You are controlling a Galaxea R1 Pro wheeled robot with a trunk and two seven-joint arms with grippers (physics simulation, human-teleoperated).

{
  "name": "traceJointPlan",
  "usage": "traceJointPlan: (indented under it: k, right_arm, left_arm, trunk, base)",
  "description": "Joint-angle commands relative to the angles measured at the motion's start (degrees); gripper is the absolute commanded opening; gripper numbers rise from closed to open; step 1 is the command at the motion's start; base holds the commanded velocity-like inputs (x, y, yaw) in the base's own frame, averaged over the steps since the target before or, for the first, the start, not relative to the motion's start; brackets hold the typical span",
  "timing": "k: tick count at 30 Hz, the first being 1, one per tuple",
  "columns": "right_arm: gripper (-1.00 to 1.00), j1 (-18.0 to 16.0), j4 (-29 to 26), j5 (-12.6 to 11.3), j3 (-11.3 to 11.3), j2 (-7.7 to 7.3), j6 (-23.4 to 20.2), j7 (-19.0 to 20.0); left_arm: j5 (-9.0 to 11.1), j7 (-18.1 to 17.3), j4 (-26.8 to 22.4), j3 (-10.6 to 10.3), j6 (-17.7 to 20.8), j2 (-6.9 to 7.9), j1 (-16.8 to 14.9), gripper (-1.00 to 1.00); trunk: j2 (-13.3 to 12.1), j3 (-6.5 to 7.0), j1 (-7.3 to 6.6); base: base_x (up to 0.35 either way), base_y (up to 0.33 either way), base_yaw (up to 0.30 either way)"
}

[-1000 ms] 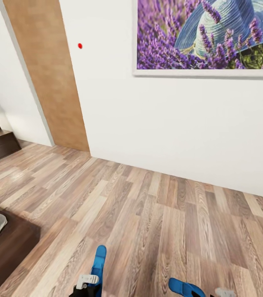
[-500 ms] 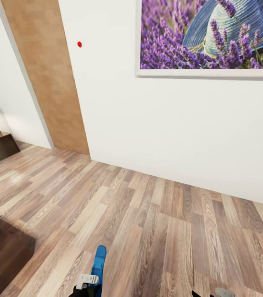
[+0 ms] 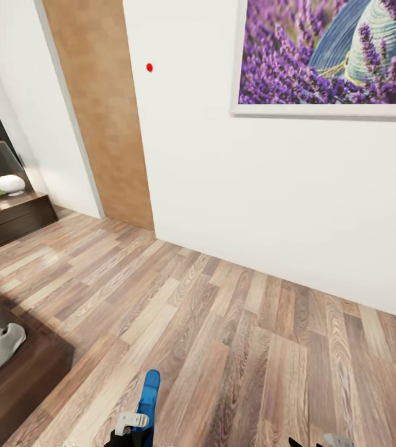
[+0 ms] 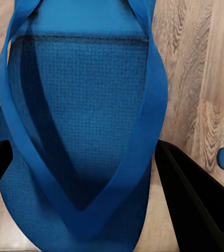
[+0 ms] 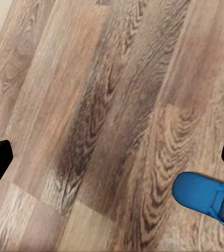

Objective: In the bedroom, move the book from the bed onto either nightstand, and place the two sandals side by side next to the bed.

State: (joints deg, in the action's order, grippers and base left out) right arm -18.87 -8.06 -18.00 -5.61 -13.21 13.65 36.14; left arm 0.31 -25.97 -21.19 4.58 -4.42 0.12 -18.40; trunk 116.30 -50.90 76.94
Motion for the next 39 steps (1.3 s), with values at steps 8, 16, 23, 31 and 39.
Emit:
traceJointPlan:
  k: [8,16,23,31,39]
  right_arm:
    - [1.00,0.0,0.1,0.2,-0.5,-0.02,0.1,0.4]
    - [1.00,0.0,0.1,0.2,-0.5,-0.02,0.1,0.3]
    - [1.00,0.0,0.1,0.2,-0.5,0.02,0.1,0.3]
    - [1.00,0.0,0.1,0.2,-0.5,0.03,0.1,0.3]
    - [1.00,0.0,0.1,0.2,-0.5,-0.03,0.1,0.3]
  left_arm:
    - [0.0,-0.4,0.1,0.3,-0.1,-0.03,-0.1,-1.00]
    - [0.0,-0.4,0.1,0.3,-0.1,-0.04,-0.1,-1.00]
    - [0.0,-0.4,0.1,0.3,-0.1,-0.03,-0.1,-1.00]
    - [0.0,-0.4,0.1,0.3,-0.1,-0.03,-0.1,-1.00]
    - [0.0,-0.4,0.0,0.3,-0.1,-0.03,-0.1,-1.00]
  trunk:
    - [0.0,-0.05,-0.01]
    - [0.0,-0.05,-0.01]
    - [0.0,-0.05,-0.01]
    - [0.0,-0.05,-0.01]
    - [0.0,-0.05,-0.01]
  base:
    - [0.000,-0.007,0.284]
    - [0.000,-0.138,0.284]
    - [0.000,-0.011,0.284]
    - [0.000,0.000,0.284]
    - [0.000,0.000,0.284]
